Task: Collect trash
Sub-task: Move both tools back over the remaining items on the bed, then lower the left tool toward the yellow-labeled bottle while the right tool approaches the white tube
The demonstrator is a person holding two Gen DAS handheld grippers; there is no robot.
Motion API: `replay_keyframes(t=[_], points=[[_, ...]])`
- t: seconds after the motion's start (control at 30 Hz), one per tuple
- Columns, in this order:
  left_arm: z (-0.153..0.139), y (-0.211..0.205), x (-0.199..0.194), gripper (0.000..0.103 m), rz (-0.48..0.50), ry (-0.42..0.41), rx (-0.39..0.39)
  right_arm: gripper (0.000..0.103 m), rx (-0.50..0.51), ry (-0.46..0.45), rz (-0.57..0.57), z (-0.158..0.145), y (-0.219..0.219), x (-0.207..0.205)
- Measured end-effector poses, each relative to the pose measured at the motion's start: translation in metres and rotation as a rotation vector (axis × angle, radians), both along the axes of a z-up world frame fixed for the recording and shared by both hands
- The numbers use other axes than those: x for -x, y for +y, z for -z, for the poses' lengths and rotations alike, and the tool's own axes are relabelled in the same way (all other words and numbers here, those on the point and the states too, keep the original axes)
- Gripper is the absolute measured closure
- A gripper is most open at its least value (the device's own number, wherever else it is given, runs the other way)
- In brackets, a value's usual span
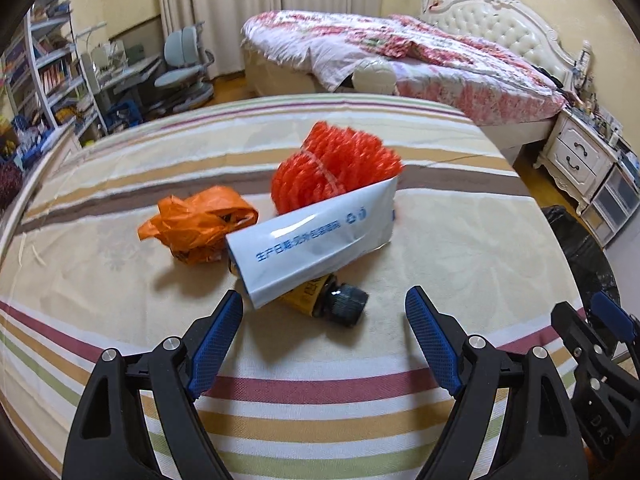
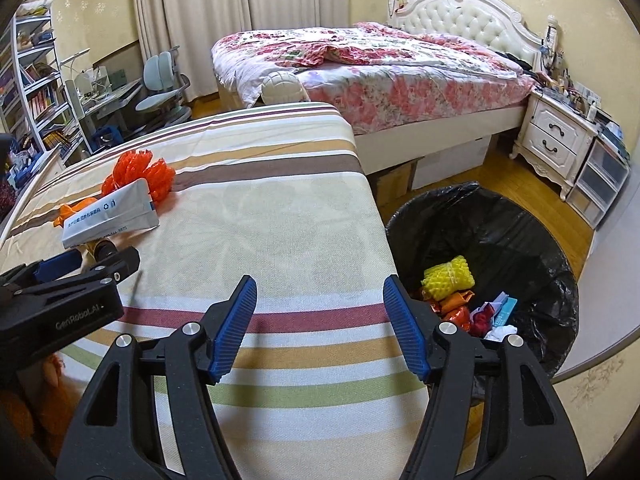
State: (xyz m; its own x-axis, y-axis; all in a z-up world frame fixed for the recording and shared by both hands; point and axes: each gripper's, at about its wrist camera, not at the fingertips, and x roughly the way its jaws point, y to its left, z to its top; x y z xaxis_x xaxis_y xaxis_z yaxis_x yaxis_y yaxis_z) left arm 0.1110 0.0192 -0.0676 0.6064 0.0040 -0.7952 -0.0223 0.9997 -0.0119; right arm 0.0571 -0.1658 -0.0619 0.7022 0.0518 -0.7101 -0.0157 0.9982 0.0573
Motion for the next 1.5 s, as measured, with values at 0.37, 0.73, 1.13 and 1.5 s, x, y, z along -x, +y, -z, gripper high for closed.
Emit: replay_keyframes(t=[0.37, 0.73, 1.13, 1.5], points=[[0.005, 0.048, 0.020, 0.022, -0.080, 0.017, -0.009, 0.039, -0.007, 0.000, -0.020, 0.001, 0.002, 0.002], [0.002, 0.060, 0.022, 0.022, -0.094, 0.008, 0.013, 0.039, 0.016, 0.004, -0.036, 0.003, 0.011, 0.003], [0.003, 0.082, 0.019, 0.022, -0.121, 0.015, 0.017, 0.039, 0.039, 0.014, -0.069, 0.003, 0.028, 0.003], [0.004, 0.102, 0.027, 0.022, -0.147, 0.014, 0.025, 0.039, 0.040, 0.008, -0.130, -0.001, 0.060, -0.023]])
